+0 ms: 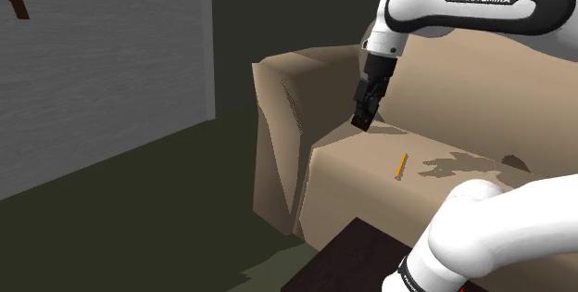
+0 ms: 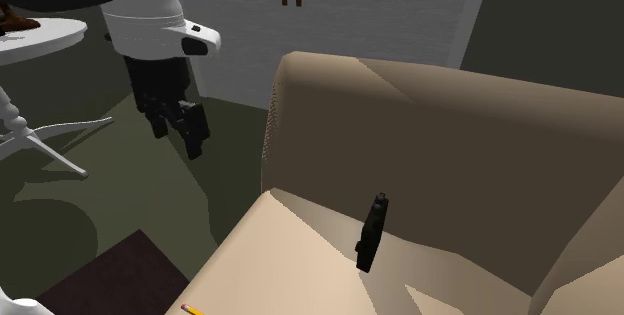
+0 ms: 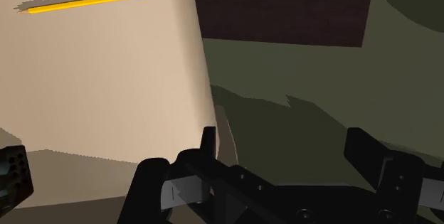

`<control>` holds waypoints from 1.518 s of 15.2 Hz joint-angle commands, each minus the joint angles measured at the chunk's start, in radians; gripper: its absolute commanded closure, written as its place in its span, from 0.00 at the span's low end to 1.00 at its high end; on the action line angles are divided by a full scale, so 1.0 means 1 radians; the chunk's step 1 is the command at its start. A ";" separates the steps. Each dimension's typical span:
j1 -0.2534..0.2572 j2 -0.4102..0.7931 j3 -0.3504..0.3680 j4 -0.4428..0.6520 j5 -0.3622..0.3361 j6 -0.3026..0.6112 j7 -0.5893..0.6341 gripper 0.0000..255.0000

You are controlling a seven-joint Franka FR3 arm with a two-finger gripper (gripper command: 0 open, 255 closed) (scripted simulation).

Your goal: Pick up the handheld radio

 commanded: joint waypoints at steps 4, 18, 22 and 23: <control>-0.018 0.128 -0.100 0.072 -0.050 0.049 -0.124 0.00; -0.058 0.600 -0.349 0.439 -0.003 0.123 -0.492 0.00; -0.100 0.773 -0.395 0.596 0.070 0.111 -0.607 0.00; -0.116 0.818 -0.403 0.640 0.091 0.104 -0.635 0.00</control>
